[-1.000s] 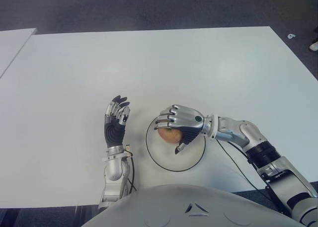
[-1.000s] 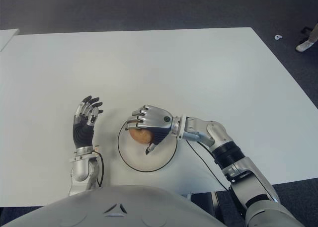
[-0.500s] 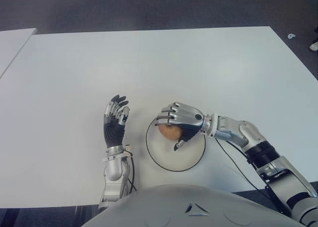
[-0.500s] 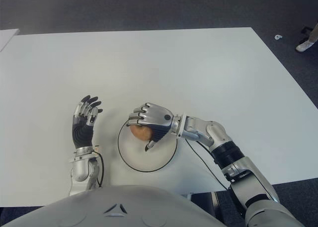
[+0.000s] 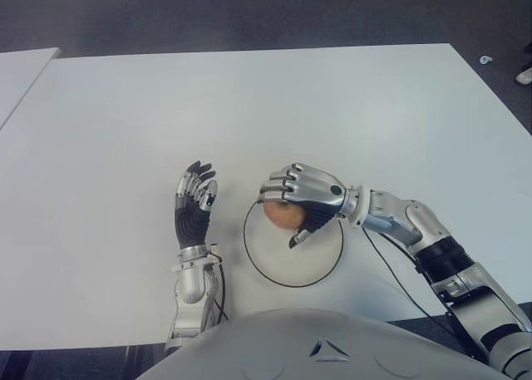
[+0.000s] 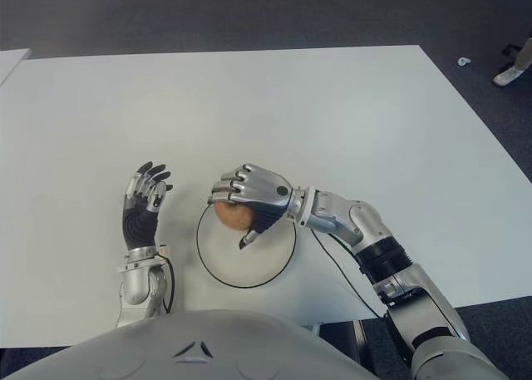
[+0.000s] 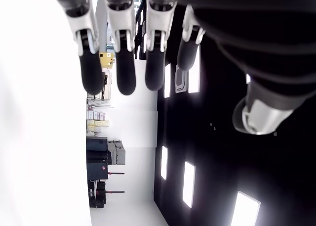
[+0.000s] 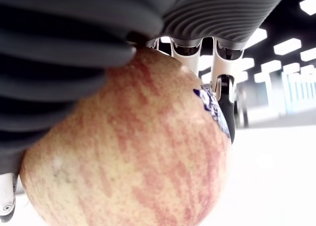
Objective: Put the apples into the plate.
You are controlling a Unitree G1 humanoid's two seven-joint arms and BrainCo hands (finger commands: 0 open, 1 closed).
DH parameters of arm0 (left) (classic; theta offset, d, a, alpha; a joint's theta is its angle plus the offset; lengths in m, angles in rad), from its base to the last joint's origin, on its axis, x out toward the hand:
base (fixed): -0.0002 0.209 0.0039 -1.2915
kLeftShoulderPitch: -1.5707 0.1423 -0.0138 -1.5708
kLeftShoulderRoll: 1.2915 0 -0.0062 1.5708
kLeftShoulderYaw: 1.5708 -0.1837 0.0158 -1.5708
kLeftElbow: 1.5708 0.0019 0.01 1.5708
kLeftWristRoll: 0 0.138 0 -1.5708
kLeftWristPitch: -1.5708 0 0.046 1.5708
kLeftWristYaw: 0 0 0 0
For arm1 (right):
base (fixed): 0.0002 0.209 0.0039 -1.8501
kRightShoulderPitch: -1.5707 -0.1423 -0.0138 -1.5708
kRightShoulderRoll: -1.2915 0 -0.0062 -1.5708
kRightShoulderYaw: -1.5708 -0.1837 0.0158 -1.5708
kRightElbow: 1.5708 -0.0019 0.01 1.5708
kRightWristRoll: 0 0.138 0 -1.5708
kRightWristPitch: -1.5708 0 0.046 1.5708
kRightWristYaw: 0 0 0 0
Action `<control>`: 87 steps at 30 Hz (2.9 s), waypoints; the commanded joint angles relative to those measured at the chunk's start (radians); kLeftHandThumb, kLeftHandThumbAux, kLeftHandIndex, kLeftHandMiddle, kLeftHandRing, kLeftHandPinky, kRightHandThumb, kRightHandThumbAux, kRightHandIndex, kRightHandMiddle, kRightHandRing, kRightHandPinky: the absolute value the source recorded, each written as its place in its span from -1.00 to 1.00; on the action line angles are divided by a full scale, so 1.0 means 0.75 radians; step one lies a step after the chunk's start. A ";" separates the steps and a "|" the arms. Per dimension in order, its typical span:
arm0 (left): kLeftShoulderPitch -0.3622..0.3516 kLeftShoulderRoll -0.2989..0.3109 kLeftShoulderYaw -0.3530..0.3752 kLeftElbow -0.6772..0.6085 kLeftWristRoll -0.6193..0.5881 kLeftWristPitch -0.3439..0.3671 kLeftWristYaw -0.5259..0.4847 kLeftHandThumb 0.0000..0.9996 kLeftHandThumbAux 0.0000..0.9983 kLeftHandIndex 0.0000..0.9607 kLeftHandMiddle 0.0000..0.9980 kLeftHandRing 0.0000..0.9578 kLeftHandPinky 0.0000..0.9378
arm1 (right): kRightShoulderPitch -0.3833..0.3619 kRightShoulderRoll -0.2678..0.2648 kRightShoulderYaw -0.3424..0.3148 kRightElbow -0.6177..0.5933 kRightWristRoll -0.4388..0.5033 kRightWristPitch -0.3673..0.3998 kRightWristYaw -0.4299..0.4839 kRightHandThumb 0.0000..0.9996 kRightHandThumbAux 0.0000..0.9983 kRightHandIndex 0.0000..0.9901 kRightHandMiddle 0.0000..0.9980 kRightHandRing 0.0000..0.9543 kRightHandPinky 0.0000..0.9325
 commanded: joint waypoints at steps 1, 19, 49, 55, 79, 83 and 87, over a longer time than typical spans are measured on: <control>-0.037 -0.068 0.005 0.013 -0.010 0.016 0.010 -0.06 0.07 -0.62 -0.49 -0.39 -0.28 | -0.008 0.000 -0.003 -0.001 -0.003 -0.022 -0.028 0.06 0.15 -0.28 -0.22 -0.34 -0.56; -0.034 -0.066 0.014 -0.006 -0.018 0.045 0.011 -0.08 0.07 -0.62 -0.49 -0.41 -0.31 | -0.047 -0.043 0.025 0.017 -0.092 -0.036 -0.023 -0.72 -0.32 -0.97 -0.94 -0.99 -1.00; -0.025 -0.062 0.013 -0.032 -0.026 0.048 0.014 -0.08 0.08 -0.64 -0.52 -0.40 -0.27 | -0.026 -0.072 0.006 -0.065 -0.012 0.022 0.169 -0.78 -0.48 -1.00 -1.00 -1.00 -1.00; -0.026 -0.061 0.013 -0.032 -0.016 0.045 0.018 -0.08 0.08 -0.63 -0.52 -0.40 -0.27 | -0.023 -0.076 0.003 -0.069 -0.007 0.025 0.182 -0.77 -0.50 -1.00 -1.00 -1.00 -1.00; -0.045 -0.065 0.028 -0.001 -0.021 0.008 0.023 -0.03 0.09 -0.62 -0.52 -0.44 -0.33 | -0.251 0.153 -0.183 0.633 0.618 -0.053 0.053 -0.66 -0.31 -0.96 -0.88 -0.89 -0.81; -0.048 -0.057 0.037 0.005 -0.027 0.006 0.022 -0.04 0.08 -0.61 -0.52 -0.44 -0.32 | -0.269 0.236 -0.236 0.716 0.908 0.027 0.215 -0.53 -0.24 -0.89 -0.76 -0.78 -0.72; -0.049 -0.044 0.048 0.010 -0.014 0.023 0.028 -0.05 0.08 -0.59 -0.51 -0.43 -0.31 | -0.229 0.325 -0.352 0.703 1.264 0.307 0.447 -0.45 -0.11 -0.81 -0.71 -0.72 -0.66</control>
